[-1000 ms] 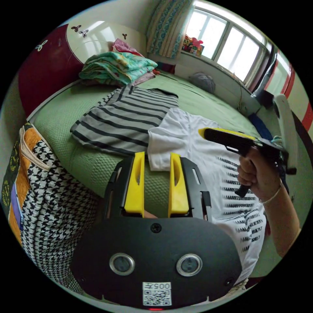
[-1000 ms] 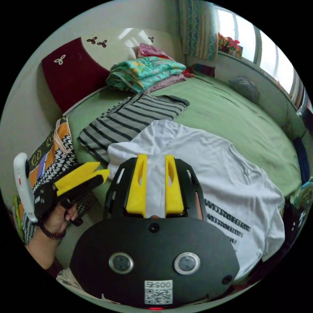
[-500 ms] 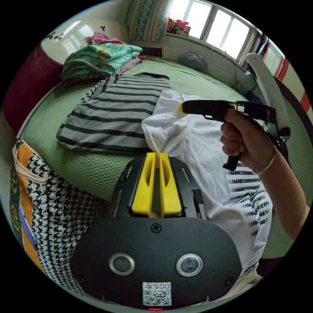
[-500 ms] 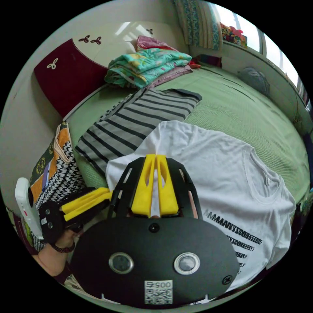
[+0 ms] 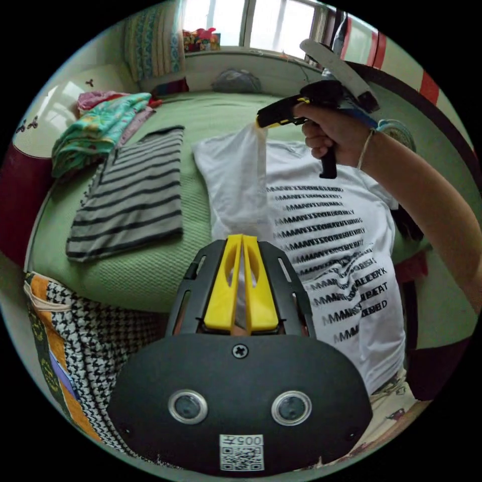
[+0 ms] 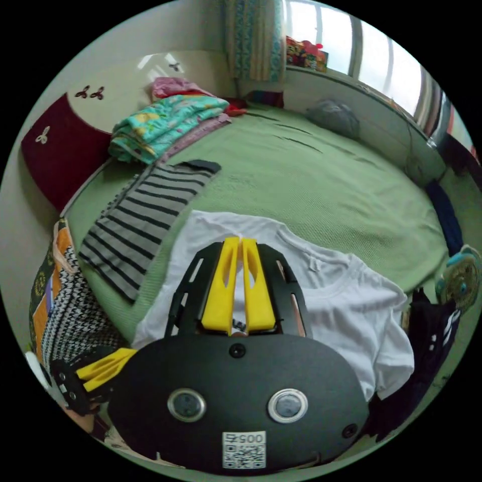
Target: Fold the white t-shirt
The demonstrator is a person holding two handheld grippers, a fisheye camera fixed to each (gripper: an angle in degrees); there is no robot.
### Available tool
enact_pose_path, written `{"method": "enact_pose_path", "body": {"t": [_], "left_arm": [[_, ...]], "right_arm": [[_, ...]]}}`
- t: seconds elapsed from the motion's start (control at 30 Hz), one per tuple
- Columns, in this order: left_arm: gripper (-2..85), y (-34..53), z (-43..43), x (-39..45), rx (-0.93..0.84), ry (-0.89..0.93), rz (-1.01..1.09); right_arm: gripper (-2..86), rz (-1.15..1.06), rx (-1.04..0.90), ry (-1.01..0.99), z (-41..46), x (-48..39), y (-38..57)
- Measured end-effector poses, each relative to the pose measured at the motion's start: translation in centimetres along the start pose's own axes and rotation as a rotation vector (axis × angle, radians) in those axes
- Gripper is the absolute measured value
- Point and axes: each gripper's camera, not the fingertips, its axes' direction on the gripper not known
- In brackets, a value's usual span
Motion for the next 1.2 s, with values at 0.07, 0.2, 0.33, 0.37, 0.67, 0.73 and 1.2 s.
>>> {"method": "enact_pose_path", "body": {"t": [0.07,0.2,0.33,0.37,0.67,0.73,1.2], "left_arm": [[-0.1,-0.4,1.2,0.6,-0.038,-0.01,0.001],[-0.1,-1.8,2.1,0.7,-0.037,-0.027,-0.016],[-0.1,-3.9,3.4,0.5,0.0,-0.051,-0.067],[-0.1,-4.4,3.9,0.4,0.003,-0.063,-0.08],[-0.2,-6.9,8.1,0.2,-0.052,-0.114,-0.099],[-0.2,-6.9,8.2,0.0,-0.049,-0.102,-0.1],[-0.2,-7.8,7.8,3.0,0.019,-0.08,-0.038]], "right_arm": [[4.0,0.074,-0.037,0.009,0.7,1.9,0.5],[5.2,0.09,0.005,-0.105,-0.3,4.1,2.6],[4.6,-0.013,-0.047,-0.21,-0.8,3.4,4.0],[4.5,-0.063,-0.063,-0.247,-1.1,2.7,4.4],[5.5,-0.34,-0.188,-0.184,0.7,-2.7,4.9],[5.3,-0.35,-0.206,-0.157,0.9,-2.9,4.7],[4.4,-0.074,-0.062,-0.197,-3.9,5.9,2.0]]}}
